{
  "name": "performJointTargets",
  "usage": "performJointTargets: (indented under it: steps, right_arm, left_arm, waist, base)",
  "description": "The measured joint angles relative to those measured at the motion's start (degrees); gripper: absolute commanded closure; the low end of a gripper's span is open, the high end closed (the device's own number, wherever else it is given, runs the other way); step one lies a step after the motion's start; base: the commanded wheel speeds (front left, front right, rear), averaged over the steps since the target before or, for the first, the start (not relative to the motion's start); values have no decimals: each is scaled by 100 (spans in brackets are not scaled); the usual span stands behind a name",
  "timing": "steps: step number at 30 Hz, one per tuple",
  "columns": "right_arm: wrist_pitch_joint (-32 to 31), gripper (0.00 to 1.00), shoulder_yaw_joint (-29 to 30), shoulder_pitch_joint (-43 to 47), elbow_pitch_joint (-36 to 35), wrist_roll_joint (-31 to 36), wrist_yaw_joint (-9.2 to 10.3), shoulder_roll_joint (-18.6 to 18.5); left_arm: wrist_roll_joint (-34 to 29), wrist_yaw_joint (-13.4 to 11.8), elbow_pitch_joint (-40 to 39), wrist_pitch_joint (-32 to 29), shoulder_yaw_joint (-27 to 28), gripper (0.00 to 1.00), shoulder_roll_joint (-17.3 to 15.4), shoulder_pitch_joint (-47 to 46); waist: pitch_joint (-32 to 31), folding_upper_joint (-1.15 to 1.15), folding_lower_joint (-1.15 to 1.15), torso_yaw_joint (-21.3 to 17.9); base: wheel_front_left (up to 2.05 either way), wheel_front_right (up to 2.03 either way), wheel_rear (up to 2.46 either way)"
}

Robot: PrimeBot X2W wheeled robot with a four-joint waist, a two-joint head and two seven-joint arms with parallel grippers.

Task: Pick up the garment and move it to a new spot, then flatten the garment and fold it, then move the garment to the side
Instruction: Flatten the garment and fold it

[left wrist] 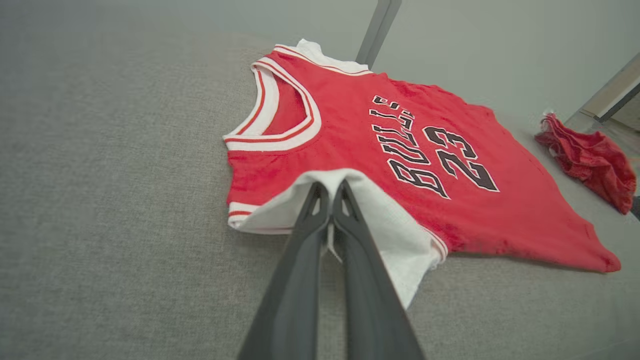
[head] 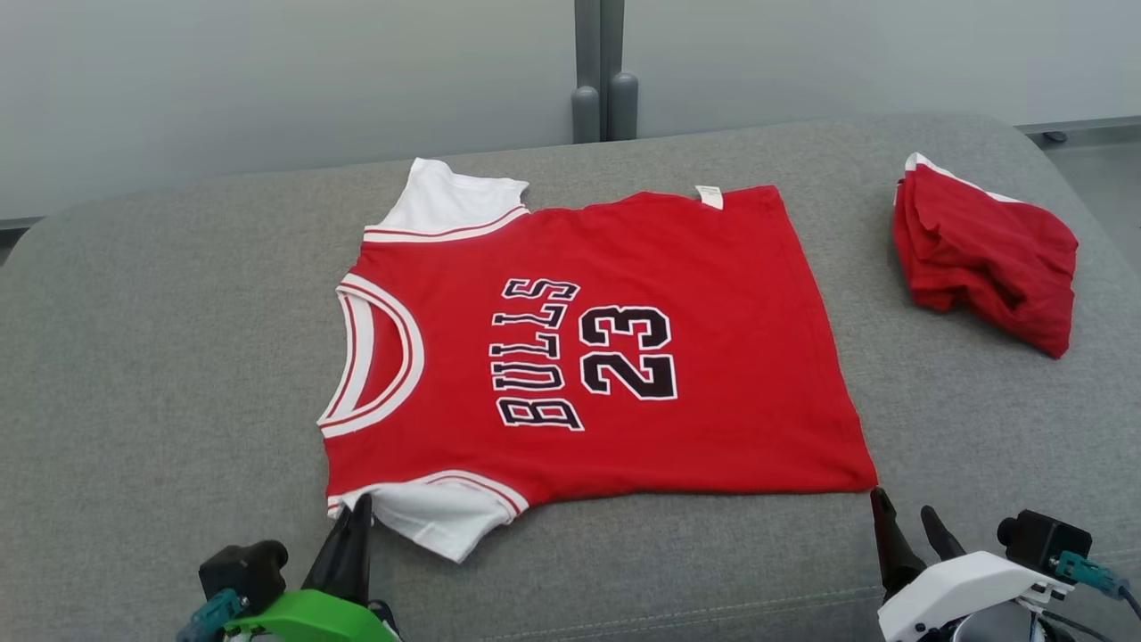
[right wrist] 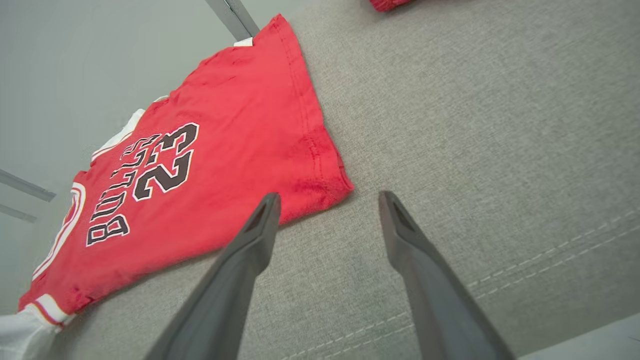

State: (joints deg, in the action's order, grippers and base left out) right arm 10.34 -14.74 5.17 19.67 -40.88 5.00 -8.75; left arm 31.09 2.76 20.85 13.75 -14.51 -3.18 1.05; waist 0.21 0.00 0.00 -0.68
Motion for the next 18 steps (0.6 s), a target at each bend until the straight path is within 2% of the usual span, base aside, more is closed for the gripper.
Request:
performJointTargets:
  steps: [8, 10, 18]
  right_arm:
    - [-205, 0, 209, -378, 535, -421, -222, 82]
    - [-276, 7, 224, -498, 673, -450, -270, 79]
    - [-499, 10, 308, -881, 1229, -613, -411, 67]
  left_arm:
    - [-2, 59, -417, 16, -159, 100, 11, -148]
    - [-2, 59, -495, 16, -185, 100, 12, -151]
    - [-11, 59, -676, 16, -245, 100, 11, -160]
  waist:
    - [171, 0, 0, 181]
    - [228, 0, 0, 225]
    - [487, 0, 0, 418]
  base:
    - [0, 0, 0]
    - [0, 0, 0]
    - [0, 0, 0]
